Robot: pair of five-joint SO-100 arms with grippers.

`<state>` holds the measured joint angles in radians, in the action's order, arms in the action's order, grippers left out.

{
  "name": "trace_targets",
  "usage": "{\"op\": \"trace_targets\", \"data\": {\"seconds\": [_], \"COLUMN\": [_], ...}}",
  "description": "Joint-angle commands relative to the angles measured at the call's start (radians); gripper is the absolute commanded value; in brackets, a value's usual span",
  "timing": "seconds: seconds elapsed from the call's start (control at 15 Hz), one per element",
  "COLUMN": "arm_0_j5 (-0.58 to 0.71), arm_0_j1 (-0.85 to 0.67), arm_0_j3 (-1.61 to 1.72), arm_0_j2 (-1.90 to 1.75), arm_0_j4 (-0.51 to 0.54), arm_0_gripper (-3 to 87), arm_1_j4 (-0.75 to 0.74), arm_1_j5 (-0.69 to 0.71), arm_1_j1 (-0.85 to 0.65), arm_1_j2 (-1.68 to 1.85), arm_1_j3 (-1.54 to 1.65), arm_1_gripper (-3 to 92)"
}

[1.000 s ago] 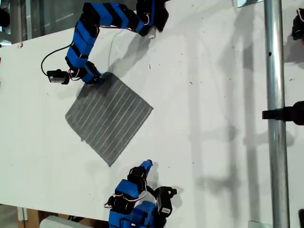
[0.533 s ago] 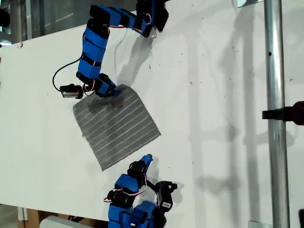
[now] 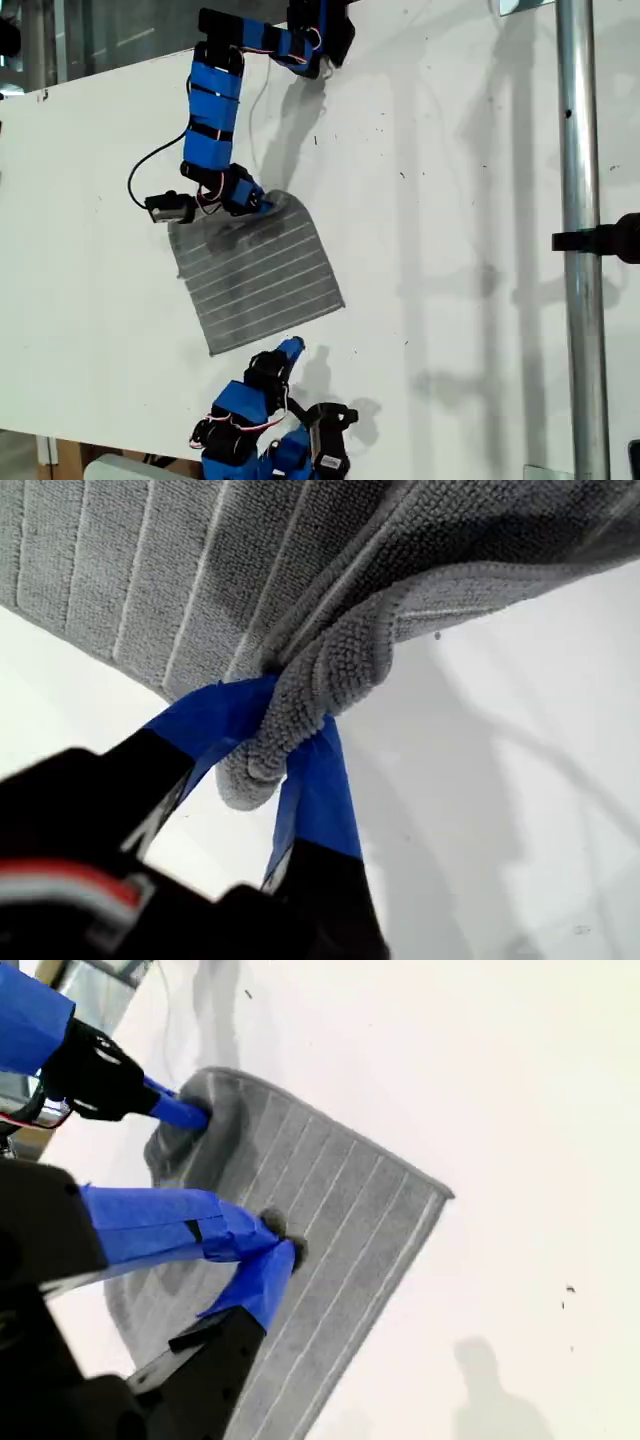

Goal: Grasp corners of a towel and fold twice.

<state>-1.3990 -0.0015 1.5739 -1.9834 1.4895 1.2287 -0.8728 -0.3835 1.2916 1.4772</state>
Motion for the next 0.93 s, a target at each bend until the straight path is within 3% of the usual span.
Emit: {"op": "trace_targets", "data": {"seconds": [0.0,0.33,0.67,0.87], "arm_0_j5": [0.080,0.281,0.502,0.540], "arm_0_j1": [0.014,-0.072,-0.147,-0.183], "arm_0_j3": [-0.160,-0.043,-0.054,-0.034], "arm_0_j2": [0.017,0.003,0.044,0.052], "arm_0_j4": [0.137,0.029,0.015,0.020], "arm_0_gripper": [16.2,30.1,30.1,30.0], "arm_1_j4": [-0.005,0.009,0.021,0.018], "arm_1_j5": [-0.008,-0.009,-0.009,-0.009], "arm_1_j1": [0.011,0.015,0.021,0.018], "arm_1_j2": [0.071,0.115,0.164,0.164], "arm_1_j3": [-0.008,0.005,0.012,0.023], "arm_1_gripper": [-0.2,-0.2,-0.2,-0.2]}}
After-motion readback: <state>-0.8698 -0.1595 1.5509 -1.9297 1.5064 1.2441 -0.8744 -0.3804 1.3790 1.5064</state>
